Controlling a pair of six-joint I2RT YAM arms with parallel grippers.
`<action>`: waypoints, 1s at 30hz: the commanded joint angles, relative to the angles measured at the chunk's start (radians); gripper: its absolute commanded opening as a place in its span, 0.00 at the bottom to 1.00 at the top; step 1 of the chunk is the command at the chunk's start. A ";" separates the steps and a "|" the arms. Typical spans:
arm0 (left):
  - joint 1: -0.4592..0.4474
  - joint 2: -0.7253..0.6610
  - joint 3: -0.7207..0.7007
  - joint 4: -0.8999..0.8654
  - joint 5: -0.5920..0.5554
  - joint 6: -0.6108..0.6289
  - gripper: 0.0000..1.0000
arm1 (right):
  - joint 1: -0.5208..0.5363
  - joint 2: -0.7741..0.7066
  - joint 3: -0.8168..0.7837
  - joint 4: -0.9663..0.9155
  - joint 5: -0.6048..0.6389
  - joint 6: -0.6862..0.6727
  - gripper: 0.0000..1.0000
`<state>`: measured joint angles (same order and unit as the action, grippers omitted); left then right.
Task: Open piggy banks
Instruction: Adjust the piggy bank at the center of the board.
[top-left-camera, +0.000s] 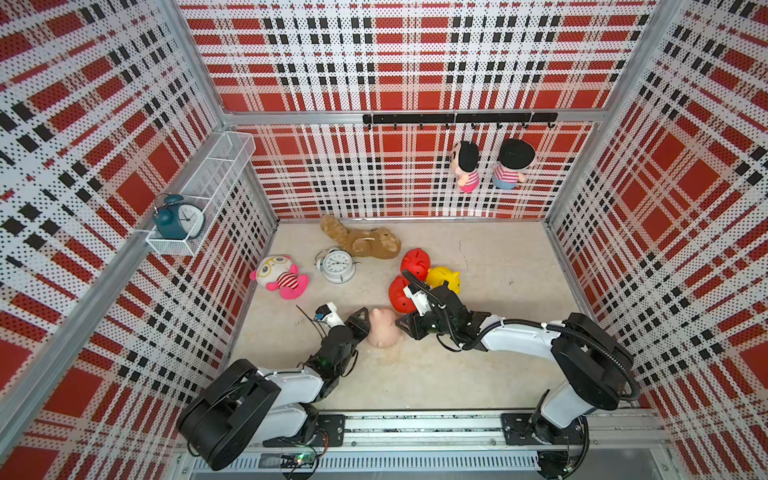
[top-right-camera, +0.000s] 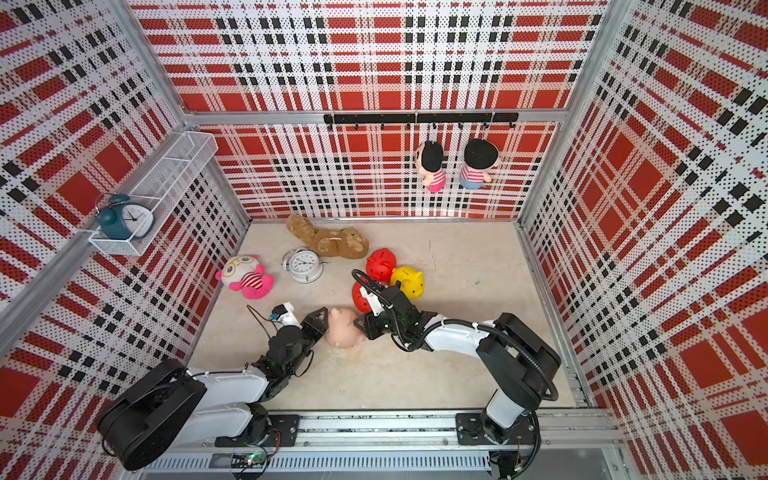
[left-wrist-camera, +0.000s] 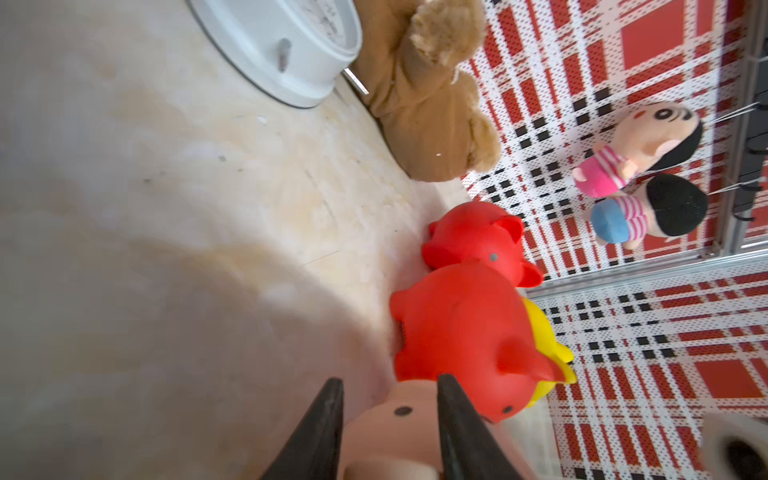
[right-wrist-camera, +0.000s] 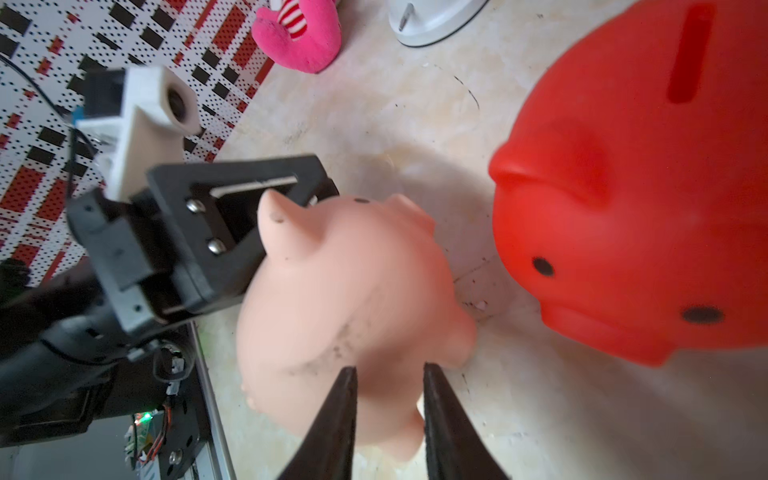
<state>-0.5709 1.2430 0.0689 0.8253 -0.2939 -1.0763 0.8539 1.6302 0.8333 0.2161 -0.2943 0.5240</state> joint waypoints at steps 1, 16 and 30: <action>0.042 -0.055 -0.025 -0.060 0.051 0.062 0.46 | 0.007 0.025 0.040 0.029 -0.032 0.000 0.30; 0.125 -0.286 0.014 -0.300 0.103 0.196 0.82 | 0.004 -0.020 0.033 -0.061 0.020 -0.036 0.30; 0.132 -0.202 0.230 -0.611 0.279 0.479 0.98 | -0.004 0.116 0.062 0.124 -0.004 -0.031 0.29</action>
<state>-0.4438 1.0145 0.2779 0.2966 -0.0662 -0.6598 0.8536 1.7222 0.8673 0.2630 -0.2928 0.4950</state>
